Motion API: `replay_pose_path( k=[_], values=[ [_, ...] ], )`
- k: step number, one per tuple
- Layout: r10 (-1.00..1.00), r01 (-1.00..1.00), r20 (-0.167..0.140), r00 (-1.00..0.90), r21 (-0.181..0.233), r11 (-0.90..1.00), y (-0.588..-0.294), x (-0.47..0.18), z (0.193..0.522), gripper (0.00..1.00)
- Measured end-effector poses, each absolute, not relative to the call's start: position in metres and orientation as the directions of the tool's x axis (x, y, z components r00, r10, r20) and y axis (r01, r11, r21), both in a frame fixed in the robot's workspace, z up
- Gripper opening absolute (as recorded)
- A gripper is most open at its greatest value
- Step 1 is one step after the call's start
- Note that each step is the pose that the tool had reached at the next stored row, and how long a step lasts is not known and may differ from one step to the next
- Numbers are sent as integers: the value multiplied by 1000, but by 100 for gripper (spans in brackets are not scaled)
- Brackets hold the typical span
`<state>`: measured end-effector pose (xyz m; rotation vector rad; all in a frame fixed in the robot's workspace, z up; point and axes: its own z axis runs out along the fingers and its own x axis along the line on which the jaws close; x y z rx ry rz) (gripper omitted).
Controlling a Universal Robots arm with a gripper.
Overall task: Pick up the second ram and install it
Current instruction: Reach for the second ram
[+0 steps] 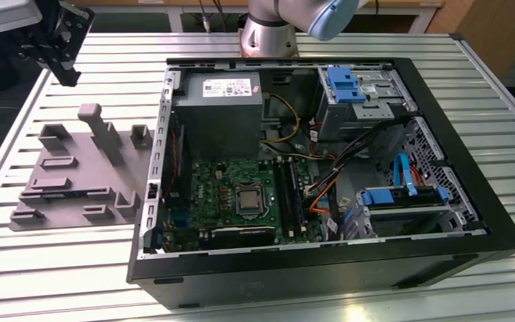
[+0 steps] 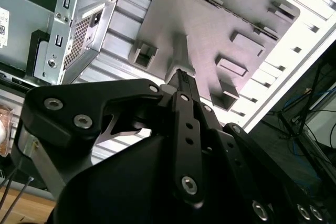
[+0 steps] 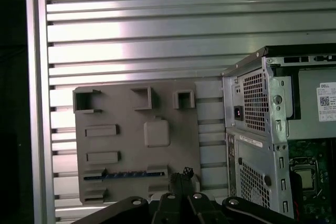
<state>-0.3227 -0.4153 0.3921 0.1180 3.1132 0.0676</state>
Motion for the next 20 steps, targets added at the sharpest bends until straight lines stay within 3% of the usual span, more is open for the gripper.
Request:
replay_pose_path(
  k=[20],
  values=[
    [76,75,-21,-997,29,997,-423,-338,389,11]
  ],
)
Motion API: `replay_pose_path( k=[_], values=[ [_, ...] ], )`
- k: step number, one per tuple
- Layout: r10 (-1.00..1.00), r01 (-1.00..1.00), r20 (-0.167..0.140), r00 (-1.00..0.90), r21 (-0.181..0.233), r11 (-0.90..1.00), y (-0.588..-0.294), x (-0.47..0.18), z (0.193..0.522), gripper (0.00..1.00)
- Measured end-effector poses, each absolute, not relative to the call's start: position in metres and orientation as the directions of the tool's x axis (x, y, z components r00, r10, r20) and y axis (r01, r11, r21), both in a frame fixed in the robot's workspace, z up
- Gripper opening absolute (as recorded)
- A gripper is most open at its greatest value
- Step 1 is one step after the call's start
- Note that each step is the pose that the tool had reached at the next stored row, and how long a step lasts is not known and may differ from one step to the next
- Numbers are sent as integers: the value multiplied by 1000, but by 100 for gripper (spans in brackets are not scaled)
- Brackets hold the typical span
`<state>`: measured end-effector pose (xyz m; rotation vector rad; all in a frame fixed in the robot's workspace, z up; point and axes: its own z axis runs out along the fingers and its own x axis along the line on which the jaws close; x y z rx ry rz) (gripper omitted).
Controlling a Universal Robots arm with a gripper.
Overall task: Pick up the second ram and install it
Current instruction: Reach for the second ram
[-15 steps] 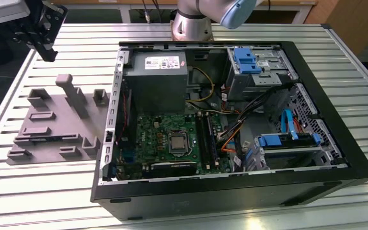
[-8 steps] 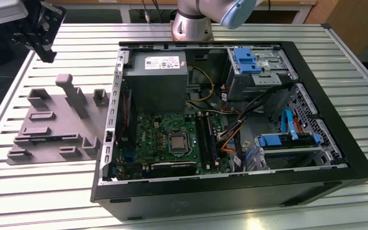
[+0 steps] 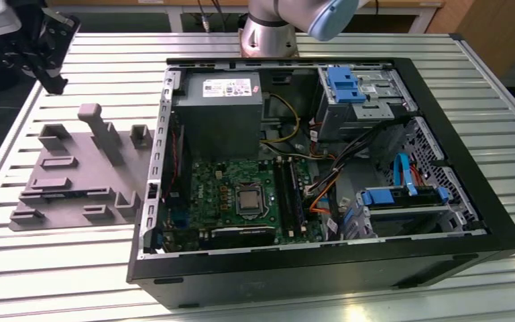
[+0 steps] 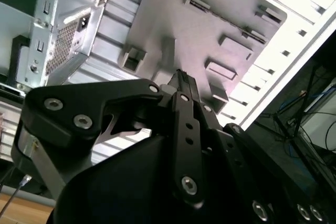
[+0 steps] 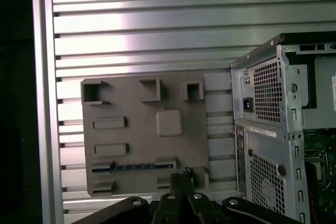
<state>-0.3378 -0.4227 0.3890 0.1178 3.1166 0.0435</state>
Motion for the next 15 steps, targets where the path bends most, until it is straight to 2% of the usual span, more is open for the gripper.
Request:
replay_pose_path(
  k=[15],
  values=[
    [77,77,-21,-997,28,997,-423,-374,387,11]
  ],
)
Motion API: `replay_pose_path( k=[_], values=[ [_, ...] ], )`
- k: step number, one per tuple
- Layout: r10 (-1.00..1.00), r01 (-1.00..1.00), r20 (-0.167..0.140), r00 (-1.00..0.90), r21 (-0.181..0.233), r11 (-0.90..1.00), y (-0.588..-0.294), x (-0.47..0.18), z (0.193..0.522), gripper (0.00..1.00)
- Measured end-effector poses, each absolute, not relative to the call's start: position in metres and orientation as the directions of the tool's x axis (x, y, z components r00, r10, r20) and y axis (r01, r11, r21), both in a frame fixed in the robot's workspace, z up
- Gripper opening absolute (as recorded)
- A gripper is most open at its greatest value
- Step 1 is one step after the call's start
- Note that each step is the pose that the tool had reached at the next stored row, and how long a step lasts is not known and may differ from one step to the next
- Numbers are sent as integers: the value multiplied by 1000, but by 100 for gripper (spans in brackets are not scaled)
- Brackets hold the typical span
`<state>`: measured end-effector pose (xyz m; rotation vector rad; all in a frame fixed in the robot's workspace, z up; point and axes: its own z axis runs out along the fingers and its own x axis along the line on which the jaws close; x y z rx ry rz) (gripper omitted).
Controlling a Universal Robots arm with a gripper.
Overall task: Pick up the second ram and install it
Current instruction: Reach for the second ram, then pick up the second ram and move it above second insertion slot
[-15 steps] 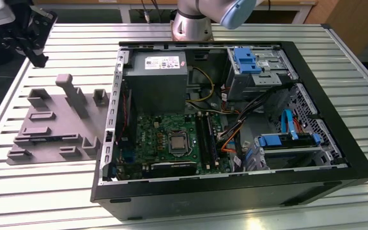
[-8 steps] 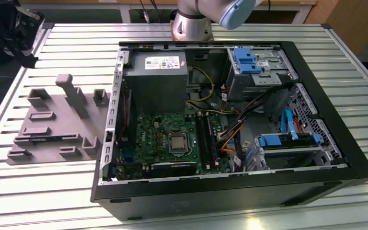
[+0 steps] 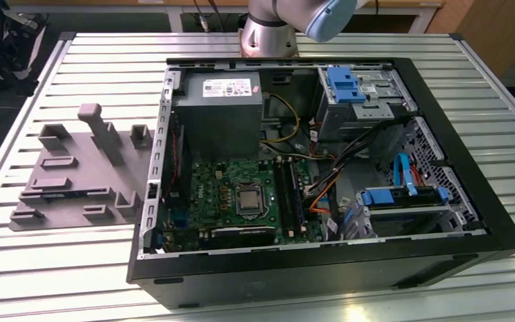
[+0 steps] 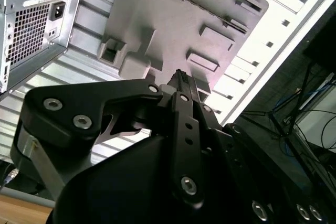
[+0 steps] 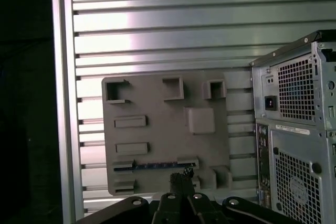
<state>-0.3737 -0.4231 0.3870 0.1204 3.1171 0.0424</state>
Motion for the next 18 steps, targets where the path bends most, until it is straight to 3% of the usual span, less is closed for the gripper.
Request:
replay_pose_path(
  k=[18],
  values=[
    [77,77,-19,-997,21,997,-433,-393,385,11]
  ],
)
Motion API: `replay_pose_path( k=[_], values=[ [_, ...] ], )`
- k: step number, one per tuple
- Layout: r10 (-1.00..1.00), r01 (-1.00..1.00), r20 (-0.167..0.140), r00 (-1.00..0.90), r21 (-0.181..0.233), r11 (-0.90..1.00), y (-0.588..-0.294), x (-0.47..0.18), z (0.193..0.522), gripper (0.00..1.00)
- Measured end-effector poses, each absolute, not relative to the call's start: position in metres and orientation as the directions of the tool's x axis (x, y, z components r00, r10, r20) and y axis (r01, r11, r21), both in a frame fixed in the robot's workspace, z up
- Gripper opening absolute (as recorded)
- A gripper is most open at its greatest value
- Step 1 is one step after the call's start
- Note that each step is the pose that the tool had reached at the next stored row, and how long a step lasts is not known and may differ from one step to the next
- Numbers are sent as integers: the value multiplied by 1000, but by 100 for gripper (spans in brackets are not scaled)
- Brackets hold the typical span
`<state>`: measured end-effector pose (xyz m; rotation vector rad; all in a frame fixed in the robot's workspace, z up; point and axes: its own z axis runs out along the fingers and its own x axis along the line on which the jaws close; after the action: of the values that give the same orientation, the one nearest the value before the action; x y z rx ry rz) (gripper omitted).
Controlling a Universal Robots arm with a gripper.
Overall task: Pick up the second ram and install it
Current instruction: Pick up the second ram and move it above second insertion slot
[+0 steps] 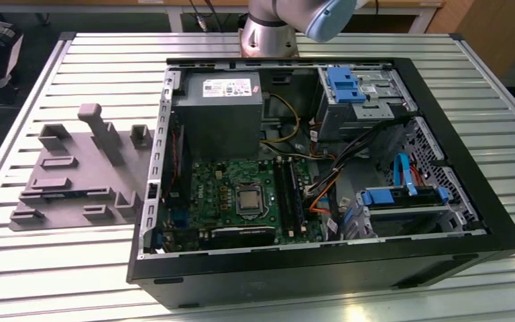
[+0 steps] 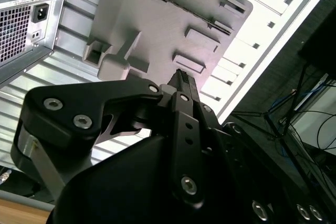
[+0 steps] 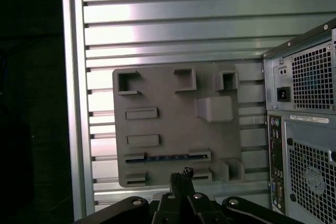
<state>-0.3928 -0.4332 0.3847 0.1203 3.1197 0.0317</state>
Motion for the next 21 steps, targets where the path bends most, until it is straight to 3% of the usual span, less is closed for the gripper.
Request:
replay_pose_path(
  k=[21],
  values=[
    [15,14,-19,-1000,21,1000,-433,-393,385,11]
  ],
)
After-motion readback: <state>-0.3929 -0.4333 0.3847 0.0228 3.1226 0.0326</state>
